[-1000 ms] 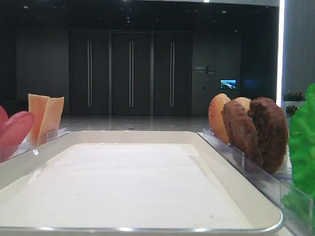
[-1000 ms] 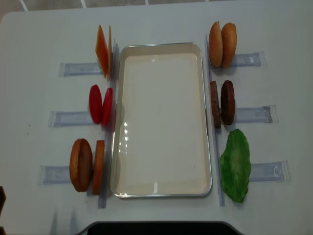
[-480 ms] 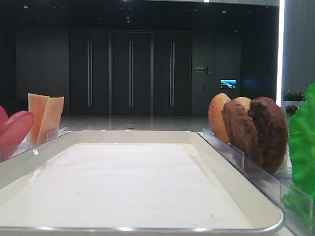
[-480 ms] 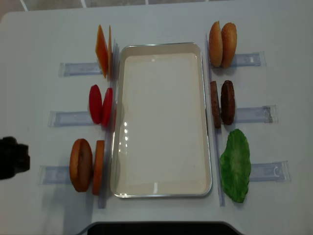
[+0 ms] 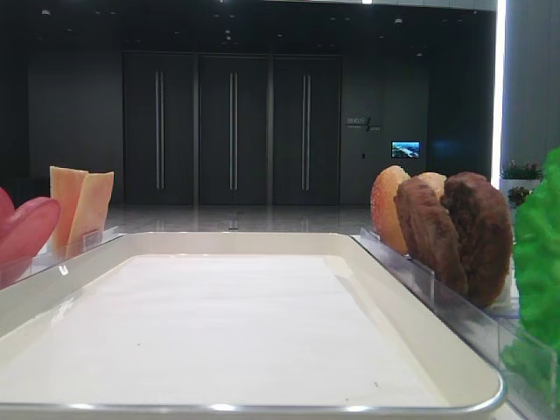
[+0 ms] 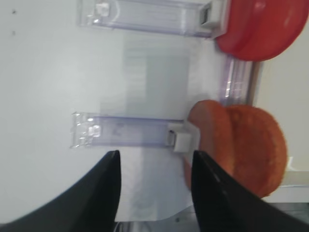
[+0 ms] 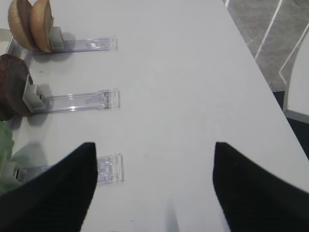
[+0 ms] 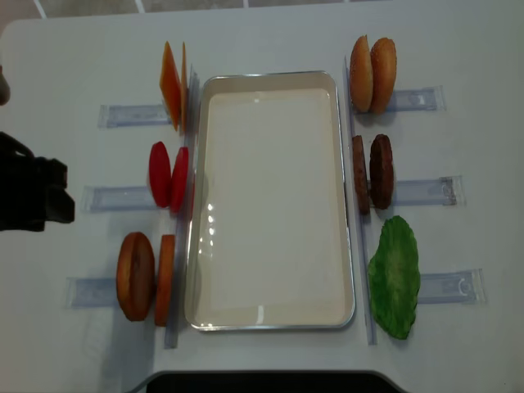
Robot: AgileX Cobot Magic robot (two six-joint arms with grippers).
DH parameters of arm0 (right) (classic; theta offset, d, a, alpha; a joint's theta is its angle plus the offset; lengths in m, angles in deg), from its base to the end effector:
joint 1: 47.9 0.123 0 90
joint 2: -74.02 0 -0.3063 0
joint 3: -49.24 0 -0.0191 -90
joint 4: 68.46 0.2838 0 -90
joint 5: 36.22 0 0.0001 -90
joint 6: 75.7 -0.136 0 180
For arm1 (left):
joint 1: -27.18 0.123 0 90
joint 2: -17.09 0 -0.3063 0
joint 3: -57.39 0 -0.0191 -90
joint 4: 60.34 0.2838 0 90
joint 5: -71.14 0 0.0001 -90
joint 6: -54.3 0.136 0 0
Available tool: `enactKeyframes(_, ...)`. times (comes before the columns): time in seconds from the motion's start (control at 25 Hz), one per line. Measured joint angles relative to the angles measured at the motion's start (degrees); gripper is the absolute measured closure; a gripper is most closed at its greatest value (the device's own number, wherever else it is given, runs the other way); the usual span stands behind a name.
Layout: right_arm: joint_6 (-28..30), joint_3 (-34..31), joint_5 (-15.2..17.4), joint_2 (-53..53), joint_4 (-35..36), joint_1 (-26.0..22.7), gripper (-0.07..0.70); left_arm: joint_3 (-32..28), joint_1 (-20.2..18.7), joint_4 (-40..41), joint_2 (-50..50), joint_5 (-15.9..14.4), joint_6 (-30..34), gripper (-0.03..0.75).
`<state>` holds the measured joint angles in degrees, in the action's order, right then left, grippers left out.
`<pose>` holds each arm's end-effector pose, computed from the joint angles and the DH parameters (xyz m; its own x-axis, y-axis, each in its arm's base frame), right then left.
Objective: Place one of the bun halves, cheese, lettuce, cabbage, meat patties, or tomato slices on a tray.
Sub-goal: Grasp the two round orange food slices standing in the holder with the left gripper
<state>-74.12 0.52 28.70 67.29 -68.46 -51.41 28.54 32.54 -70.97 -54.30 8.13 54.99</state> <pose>0.0359 -0.0022 0.2667 -0.5061 0.0034 -0.8625 0.0473 0.9986 -0.0238 0.2255 -0.0013 0.2534 -0.9456 -0.1609 -0.2827 -0.1131 0.9775 -0.1781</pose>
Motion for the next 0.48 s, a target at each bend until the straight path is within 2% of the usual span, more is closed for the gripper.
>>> enactKeyframes(0.08, 0.00, 0.00, 0.00, 0.00, 0.00, 0.00, 0.149, 0.11, -0.30, -3.10, 0.00, 0.21, -0.11, 0.349)
enactKeyframes(0.16, 0.00, 0.00, 0.00, 0.00, 0.00, 0.00, 0.149, 0.15, -2.56, -3.19, 0.00, 0.21, -2.11, 0.349)
enactKeyframes(0.24, 0.00, 0.00, 0.00, 0.00, 0.00, 0.00, 0.149, 0.18, -7.79, -1.19, -0.05, 0.34, -6.34, 0.349)
enactKeyframes(0.36, 0.00, 0.00, 0.00, 0.00, 0.00, 0.00, 0.149, 0.18, -17.92, 4.68, -0.11, 2.09, -17.07, 0.349)
enactKeyframes(0.48, 0.00, 0.00, 0.00, 0.00, 0.00, 0.00, 0.149, 0.18, -27.16, 9.99, -1.45, 2.43, -26.94, 0.349)
